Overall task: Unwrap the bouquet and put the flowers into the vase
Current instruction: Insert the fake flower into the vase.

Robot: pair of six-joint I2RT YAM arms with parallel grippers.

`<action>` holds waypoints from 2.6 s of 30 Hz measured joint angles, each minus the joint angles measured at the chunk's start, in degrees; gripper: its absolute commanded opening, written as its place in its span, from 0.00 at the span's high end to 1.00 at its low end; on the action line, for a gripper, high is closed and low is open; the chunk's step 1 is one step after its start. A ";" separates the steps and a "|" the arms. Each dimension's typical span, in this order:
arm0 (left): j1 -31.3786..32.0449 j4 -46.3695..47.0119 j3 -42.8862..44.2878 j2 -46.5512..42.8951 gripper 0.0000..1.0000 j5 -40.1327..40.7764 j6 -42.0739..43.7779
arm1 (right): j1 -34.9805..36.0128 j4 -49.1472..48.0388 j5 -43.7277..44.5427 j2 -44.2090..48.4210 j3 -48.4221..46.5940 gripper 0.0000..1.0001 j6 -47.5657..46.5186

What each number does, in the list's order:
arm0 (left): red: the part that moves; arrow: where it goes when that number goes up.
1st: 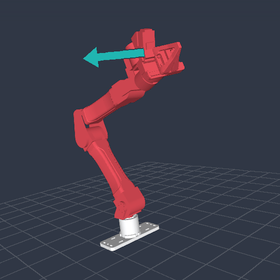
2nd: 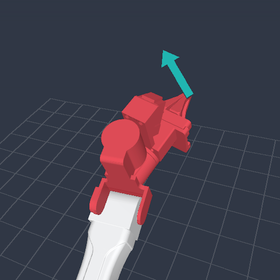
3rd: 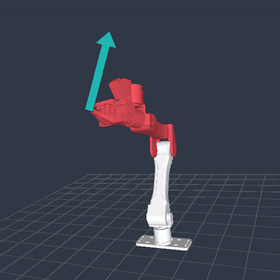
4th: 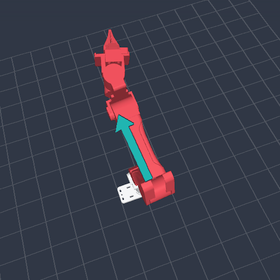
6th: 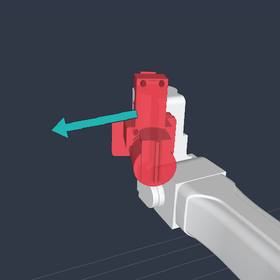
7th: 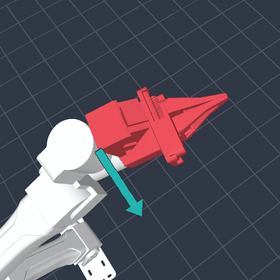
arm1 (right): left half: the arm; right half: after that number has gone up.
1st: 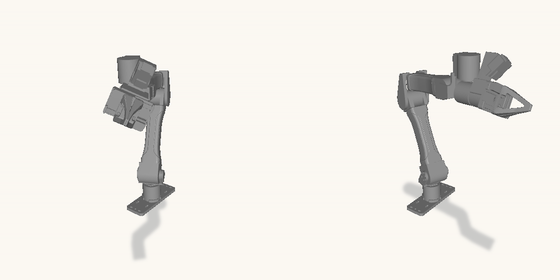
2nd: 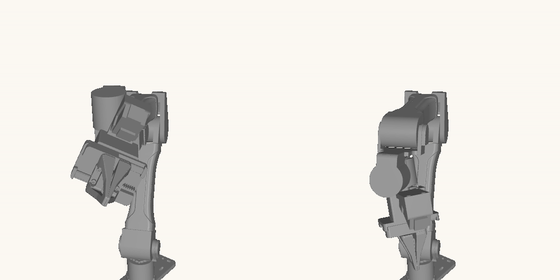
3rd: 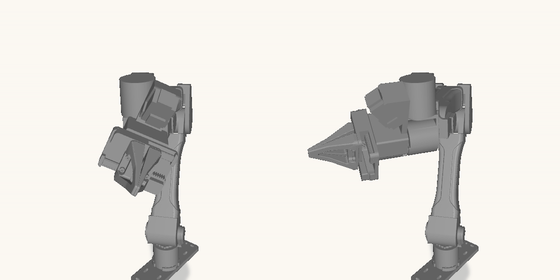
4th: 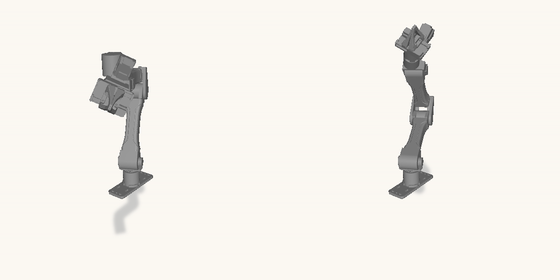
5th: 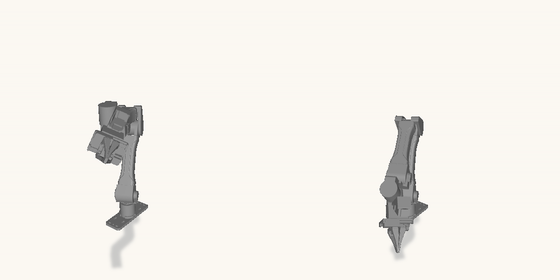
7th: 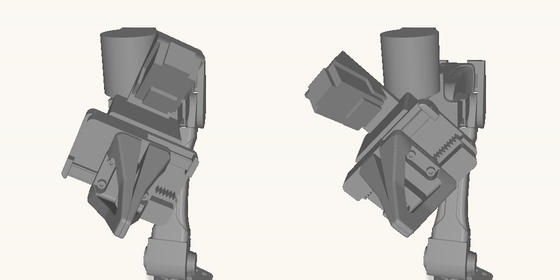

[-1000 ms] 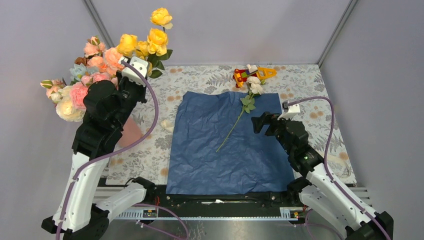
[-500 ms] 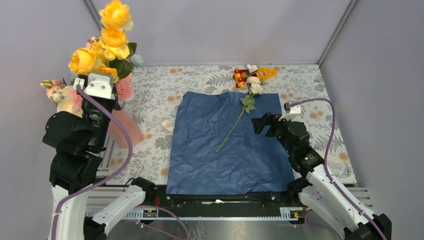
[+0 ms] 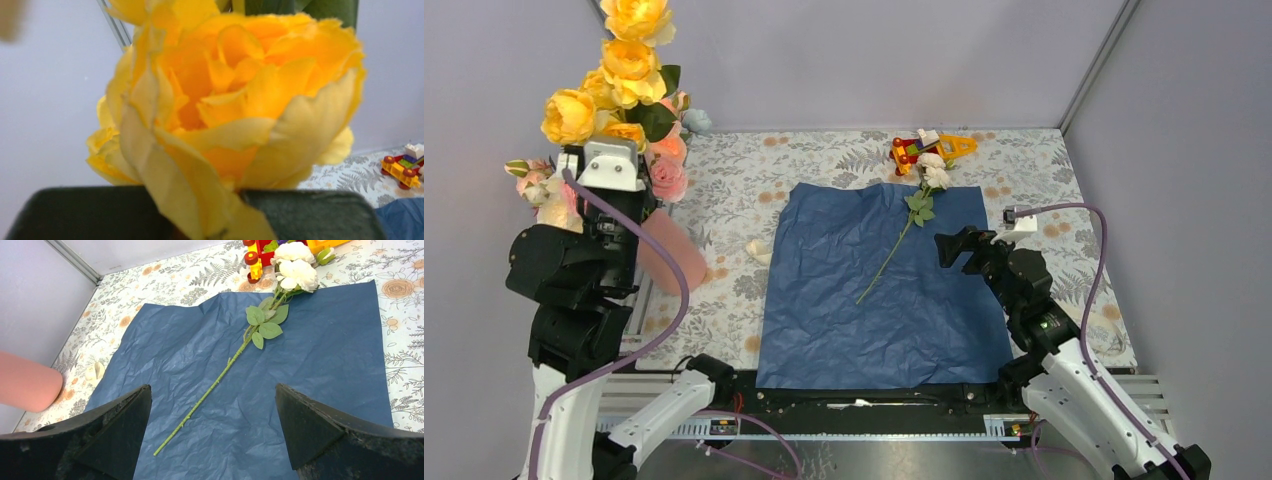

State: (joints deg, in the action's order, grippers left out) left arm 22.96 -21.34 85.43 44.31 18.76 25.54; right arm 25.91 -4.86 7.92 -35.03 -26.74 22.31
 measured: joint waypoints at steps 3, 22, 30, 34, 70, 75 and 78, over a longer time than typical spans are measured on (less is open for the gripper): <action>0.00 2.78 -0.96 -0.98 1.00 0.07 0.17 | -0.04 0.28 0.00 0.61 0.00 0.00 0.00; -2.49 9.92 -17.35 -5.97 1.00 3.61 -0.07 | -0.04 2.05 -0.04 2.58 0.02 0.00 0.04; -4.09 16.65 -21.92 -7.56 1.00 5.29 0.61 | -0.04 2.54 -0.07 2.67 0.04 0.00 0.04; -4.74 21.35 -24.98 -9.38 1.00 6.60 0.87 | -0.04 2.86 -0.07 2.67 0.07 0.00 0.04; -7.13 31.52 -38.53 -17.35 1.00 17.20 -5.05 | -0.04 2.89 -0.50 2.95 1.01 0.00 0.11; -7.13 31.80 -38.97 -17.97 1.00 17.38 -5.53 | -0.04 2.89 -0.50 2.95 1.03 0.00 0.11; -7.13 31.85 -39.21 -18.10 1.00 17.49 -5.84 | -0.04 2.89 -0.52 2.93 1.03 0.00 0.11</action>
State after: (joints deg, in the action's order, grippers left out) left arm 15.84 10.50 46.22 26.22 36.25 19.70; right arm 25.87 -1.98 7.40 -32.10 -25.71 22.41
